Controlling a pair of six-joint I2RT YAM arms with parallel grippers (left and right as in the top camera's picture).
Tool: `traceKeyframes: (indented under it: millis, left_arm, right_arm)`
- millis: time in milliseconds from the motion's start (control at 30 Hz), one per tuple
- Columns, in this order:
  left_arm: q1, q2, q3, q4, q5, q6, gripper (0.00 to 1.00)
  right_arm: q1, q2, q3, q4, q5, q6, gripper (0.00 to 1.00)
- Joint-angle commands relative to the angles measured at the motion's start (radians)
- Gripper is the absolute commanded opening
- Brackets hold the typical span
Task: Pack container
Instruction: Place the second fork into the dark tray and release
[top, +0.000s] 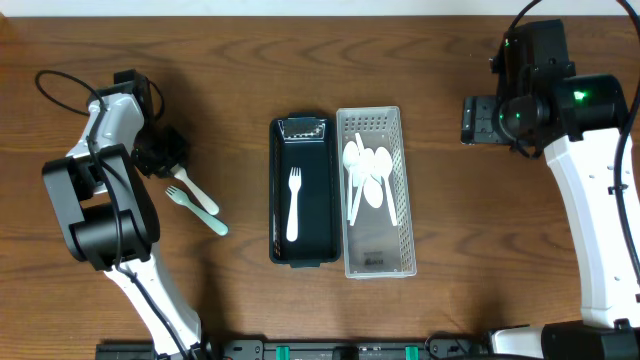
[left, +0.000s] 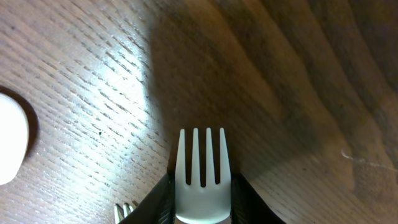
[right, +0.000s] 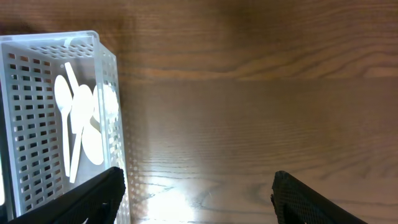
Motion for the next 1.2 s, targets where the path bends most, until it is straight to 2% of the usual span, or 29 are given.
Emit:
traceKeyframes:
  millis: [0, 167, 367, 533, 667, 867, 1167]
  left_arm:
    - [0.001, 0.016, -0.018, -0.027, -0.012, 0.002, 0.22]
    - [-0.004, -0.024, 0.037, -0.098, -0.012, 0.003, 0.21]
    - [-0.083, -0.195, 0.154, -0.192, -0.008, 0.077, 0.19]
    - [-0.235, -0.386, 0.178, -0.211, -0.008, 0.085, 0.19]
    - [-0.415, -0.474, 0.178, -0.212, -0.008, 0.084, 0.19]
    - [-0.615, -0.439, 0.137, -0.208, -0.065, 0.045, 0.19]
    - [-0.702, -0.268, 0.035, -0.167, -0.061, 0.005, 0.19]
  right_arm:
    - [-0.007, 0.009, -0.005, -0.002, 0.010, -0.014, 0.79]
    - [-0.007, 0.009, -0.005, 0.000, 0.010, -0.014, 0.79]
    - [-0.007, 0.009, -0.005, -0.001, 0.010, -0.014, 0.79]
    - [-0.007, 0.009, -0.005, 0.000, 0.010, -0.014, 0.80]
    - [-0.007, 0.009, -0.005, 0.000, 0.010, -0.014, 0.80]
    - [-0.007, 0.009, -0.005, -0.001, 0.010, -0.015, 0.80]
    - [-0.006, 0.009, -0.005, -0.002, 0.010, -0.026, 0.80]
